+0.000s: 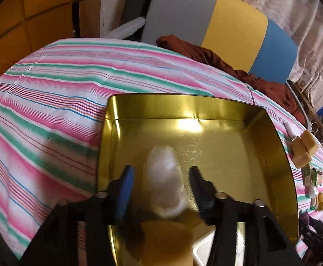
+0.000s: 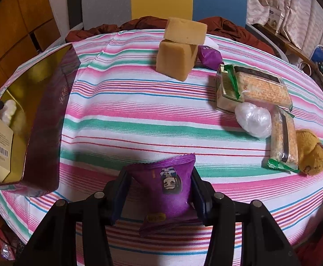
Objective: Organize objects
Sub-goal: 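Lower the plastic bag into the gold tray and open the left gripper, then carry the purple packet with the right gripper into the gold tray and release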
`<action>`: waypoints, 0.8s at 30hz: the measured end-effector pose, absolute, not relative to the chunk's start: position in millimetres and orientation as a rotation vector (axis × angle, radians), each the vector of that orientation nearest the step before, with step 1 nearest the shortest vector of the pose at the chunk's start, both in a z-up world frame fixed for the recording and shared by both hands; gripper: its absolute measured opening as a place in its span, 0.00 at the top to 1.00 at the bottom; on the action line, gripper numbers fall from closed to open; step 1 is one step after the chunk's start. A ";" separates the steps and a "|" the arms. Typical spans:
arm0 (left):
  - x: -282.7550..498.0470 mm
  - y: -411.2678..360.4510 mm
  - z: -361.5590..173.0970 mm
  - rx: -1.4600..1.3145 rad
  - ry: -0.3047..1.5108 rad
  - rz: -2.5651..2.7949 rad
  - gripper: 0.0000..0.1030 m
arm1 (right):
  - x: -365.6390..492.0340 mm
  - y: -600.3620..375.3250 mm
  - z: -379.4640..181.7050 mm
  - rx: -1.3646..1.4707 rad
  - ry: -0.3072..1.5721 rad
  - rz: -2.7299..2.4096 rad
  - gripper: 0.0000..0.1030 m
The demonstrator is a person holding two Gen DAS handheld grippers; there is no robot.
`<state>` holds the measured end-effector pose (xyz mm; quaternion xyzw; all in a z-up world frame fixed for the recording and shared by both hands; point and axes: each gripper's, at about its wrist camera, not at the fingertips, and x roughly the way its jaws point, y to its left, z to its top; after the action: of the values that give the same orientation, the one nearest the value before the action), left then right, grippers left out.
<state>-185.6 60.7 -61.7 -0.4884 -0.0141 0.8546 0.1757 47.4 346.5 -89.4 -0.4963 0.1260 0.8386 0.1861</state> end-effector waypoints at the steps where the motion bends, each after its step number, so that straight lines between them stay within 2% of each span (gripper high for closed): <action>1: -180.2 57.8 -58.5 -1.370 -0.047 2.424 0.40 | 46.9 346.3 -89.4 -1.399 0.350 2.361 0.50; 8: -139.9 38.6 -30.2 -1.226 -0.085 2.521 0.39 | 46.8 346.9 -79.5 -1.369 0.369 2.366 0.50; 11: -121.7 31.1 -19.6 -1.163 -0.101 2.554 0.33 | 45.1 341.7 -61.5 -1.325 0.357 2.402 0.50; 13: -104.2 24.7 -14.1 -1.119 -0.115 2.567 0.32 | 42.3 335.2 -46.1 -1.290 0.351 2.444 0.50; 19: -68.0 8.0 -3.4 -1.060 -0.160 2.574 0.32 | 17.5 293.0 8.4 -1.204 0.299 2.654 0.50; 24: -55.6 -5.5 -2.4 -1.045 -0.205 2.588 0.32 | -25.1 231.1 20.8 -1.291 0.195 2.822 0.50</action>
<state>-55.6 -5.5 -2.4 -0.3679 -0.0723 0.9112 0.1707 -25.1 231.1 20.8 -0.4150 0.0629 0.9075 0.0161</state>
